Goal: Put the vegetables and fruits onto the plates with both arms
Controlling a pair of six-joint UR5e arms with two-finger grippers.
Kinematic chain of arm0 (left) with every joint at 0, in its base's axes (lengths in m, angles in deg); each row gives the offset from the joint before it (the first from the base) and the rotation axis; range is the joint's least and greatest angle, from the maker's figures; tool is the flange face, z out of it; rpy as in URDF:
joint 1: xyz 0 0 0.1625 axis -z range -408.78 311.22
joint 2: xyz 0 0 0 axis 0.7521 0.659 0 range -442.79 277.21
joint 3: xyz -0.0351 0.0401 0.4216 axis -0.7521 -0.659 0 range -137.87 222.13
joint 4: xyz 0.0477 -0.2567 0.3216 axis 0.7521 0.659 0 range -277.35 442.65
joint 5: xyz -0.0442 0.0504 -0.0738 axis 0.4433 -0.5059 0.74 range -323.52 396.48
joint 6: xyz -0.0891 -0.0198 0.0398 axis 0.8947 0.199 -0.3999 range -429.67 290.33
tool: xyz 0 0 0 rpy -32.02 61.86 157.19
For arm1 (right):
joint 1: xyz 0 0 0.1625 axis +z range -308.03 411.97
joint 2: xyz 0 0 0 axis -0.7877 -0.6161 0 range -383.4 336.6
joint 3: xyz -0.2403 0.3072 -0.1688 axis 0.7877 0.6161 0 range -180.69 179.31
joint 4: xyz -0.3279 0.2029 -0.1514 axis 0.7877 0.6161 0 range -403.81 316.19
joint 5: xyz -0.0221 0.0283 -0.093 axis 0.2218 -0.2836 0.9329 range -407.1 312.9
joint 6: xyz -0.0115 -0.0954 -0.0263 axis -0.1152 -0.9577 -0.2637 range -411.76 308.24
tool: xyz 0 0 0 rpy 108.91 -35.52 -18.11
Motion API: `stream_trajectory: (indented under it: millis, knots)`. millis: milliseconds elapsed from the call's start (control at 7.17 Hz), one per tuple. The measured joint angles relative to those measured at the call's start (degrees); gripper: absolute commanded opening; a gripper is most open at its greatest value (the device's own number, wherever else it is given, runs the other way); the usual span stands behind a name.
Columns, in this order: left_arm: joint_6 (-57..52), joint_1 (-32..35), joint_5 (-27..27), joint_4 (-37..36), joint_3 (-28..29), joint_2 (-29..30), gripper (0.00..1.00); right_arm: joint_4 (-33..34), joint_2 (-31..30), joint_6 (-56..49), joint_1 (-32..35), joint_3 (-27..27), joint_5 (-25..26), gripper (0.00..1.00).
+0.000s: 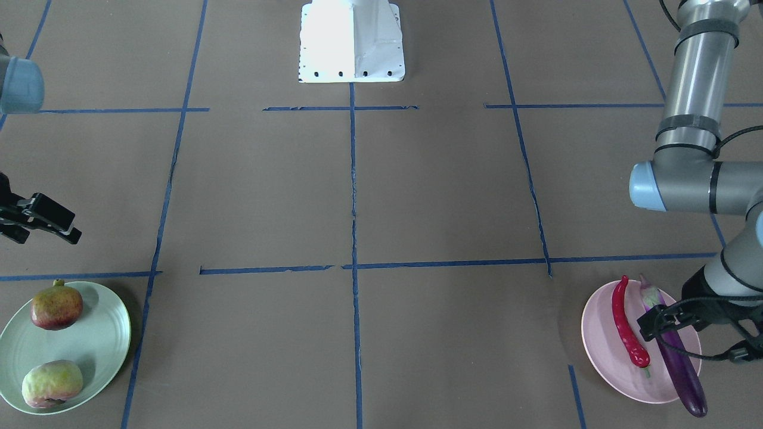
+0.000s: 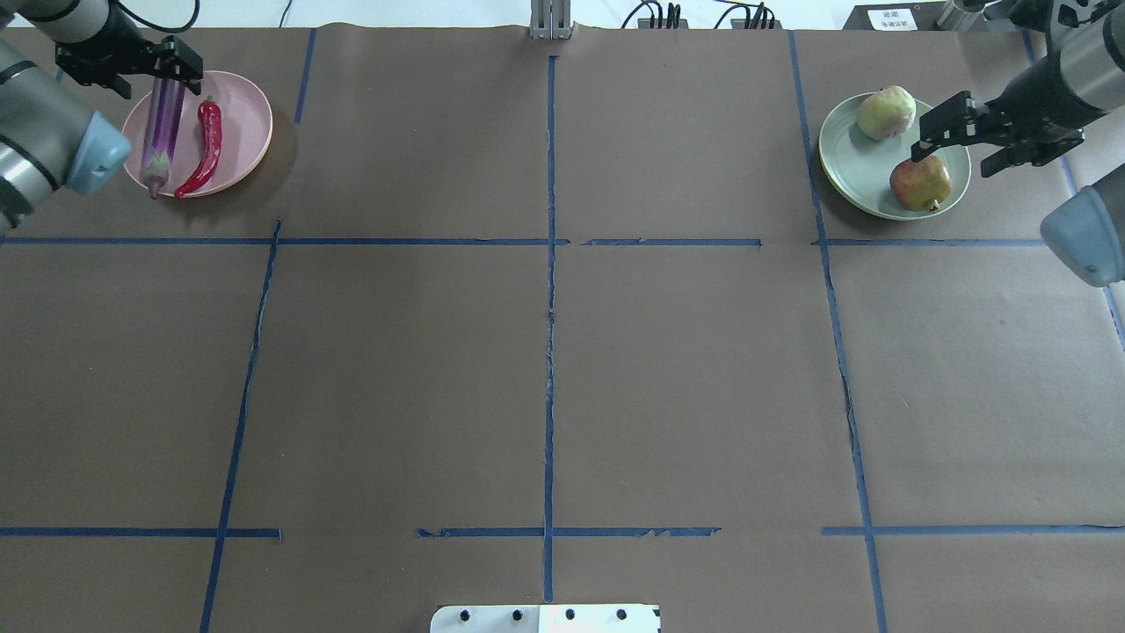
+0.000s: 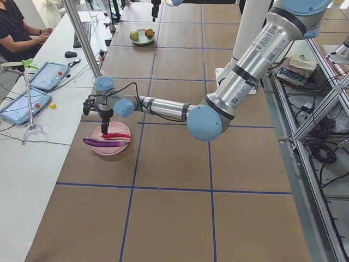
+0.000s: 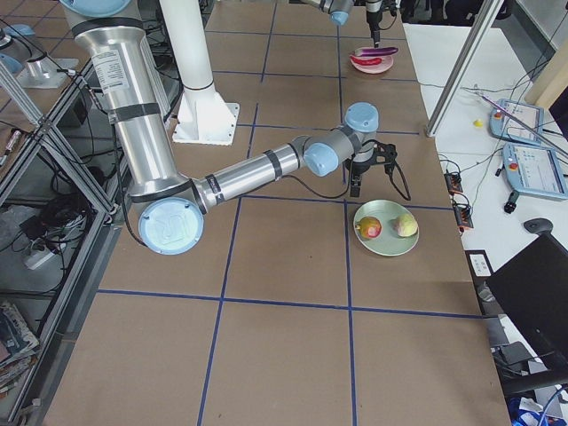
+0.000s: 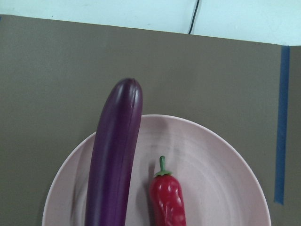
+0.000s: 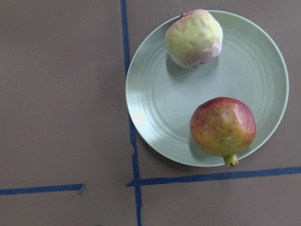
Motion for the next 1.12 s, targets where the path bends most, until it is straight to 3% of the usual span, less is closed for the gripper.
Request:
stream_trajectory:
  millis: [279,558,836,1115]
  knots:
    - [-12.1,2.75,2.58,-6.69,-15.67,-10.29,1.0,0.45,-4.12,-8.11,4.0,0.04,-1.04,1.0]
    - [-28.51,6.96,3.24,-21.51,-27.78,-16.63,1.0,3.85,-7.8,-20.17,8.9,-0.01,-1.89,1.0]
    - [-45.04,14.52,6.76,-31.34,-33.99,-23.71,1.0,11.77,-9.65,-34.12,13.9,-0.69,-2.83,1.0]
    - [-51.36,20.62,13.48,-33.12,-34.2,-30.25,1.0,20.8,-14.58,-46.92,17.36,-5.83,-2.79,1.0]
